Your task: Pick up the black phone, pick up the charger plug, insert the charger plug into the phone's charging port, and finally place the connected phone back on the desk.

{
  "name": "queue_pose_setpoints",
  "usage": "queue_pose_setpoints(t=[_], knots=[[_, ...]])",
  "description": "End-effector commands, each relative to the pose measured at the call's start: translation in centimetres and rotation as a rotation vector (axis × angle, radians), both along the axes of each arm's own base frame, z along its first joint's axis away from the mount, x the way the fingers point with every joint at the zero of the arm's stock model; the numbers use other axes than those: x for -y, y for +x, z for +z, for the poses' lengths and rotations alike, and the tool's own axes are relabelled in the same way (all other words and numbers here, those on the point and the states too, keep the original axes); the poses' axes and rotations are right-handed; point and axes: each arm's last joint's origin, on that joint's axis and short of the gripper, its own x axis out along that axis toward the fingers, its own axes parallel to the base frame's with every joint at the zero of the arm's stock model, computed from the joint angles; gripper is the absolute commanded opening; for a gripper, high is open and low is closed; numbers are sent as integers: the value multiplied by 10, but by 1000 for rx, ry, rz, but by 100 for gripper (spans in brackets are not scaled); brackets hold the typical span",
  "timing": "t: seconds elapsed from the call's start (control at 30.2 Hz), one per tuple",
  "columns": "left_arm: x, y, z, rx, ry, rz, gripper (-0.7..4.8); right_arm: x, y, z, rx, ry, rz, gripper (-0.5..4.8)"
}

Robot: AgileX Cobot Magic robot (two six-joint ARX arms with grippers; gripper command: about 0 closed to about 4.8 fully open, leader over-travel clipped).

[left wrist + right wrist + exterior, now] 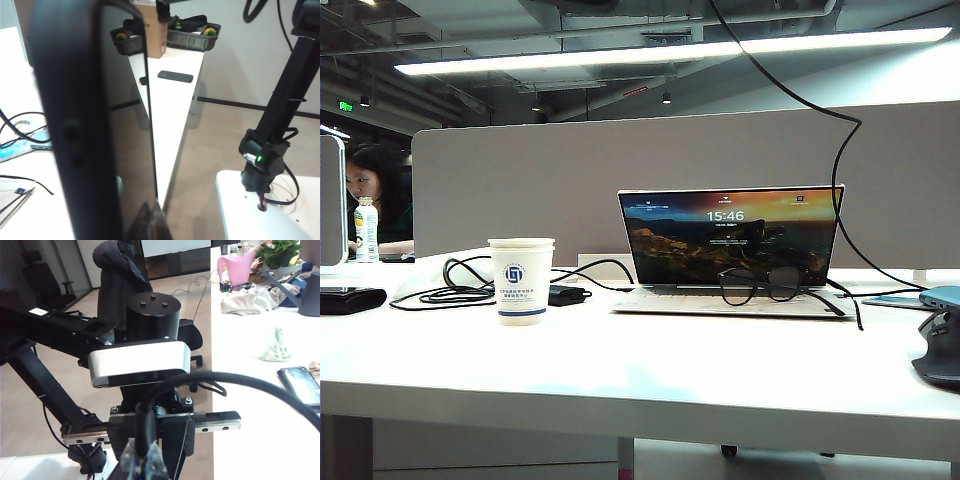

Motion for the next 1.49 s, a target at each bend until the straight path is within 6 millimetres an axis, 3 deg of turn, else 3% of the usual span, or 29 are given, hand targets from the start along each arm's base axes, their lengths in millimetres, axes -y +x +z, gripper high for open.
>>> queue_pose_setpoints(t=[0.03,0.3,0.33,0.36,0.4,0.56,0.63,0.7,0.73,0.86,0.99,1.06,1.29,1.49], knots=[[0,0,8,74,-33,0,-6,1,-1,0,37,-9,10,-6],[0,0,9,87,-40,-1,-6,1,-1,-2,34,-24,-7,-3],[0,0,9,87,-39,-1,-6,1,-1,-1,41,-17,-8,29],[0,0,9,85,-39,-1,-6,2,-2,2,60,-8,-14,137],[0,0,9,84,-38,0,-6,5,-3,5,80,1,-30,203],[0,1,8,81,-27,39,-6,24,-15,20,137,10,-162,212],[0,3,7,77,-13,98,-6,35,-20,24,137,-1,-226,192],[-1,5,5,68,7,174,-6,41,-27,24,115,-32,-288,39],[-1,6,4,61,18,207,-6,43,-30,23,105,-52,-310,-9],[5,19,-10,-52,43,228,-6,48,-32,16,56,-149,-463,-8],[15,43,-38,-253,94,316,-6,52,-31,5,70,-293,-604,-7],[21,59,-57,-412,108,408,-6,54,-33,0,54,-356,-618,-8],[40,99,-109,-645,50,468,-6,55,-34,-5,19,-403,-629,-8],[46,116,-155,-828,90,589,-6,55,-35,-6,11,-411,-627,-8]])
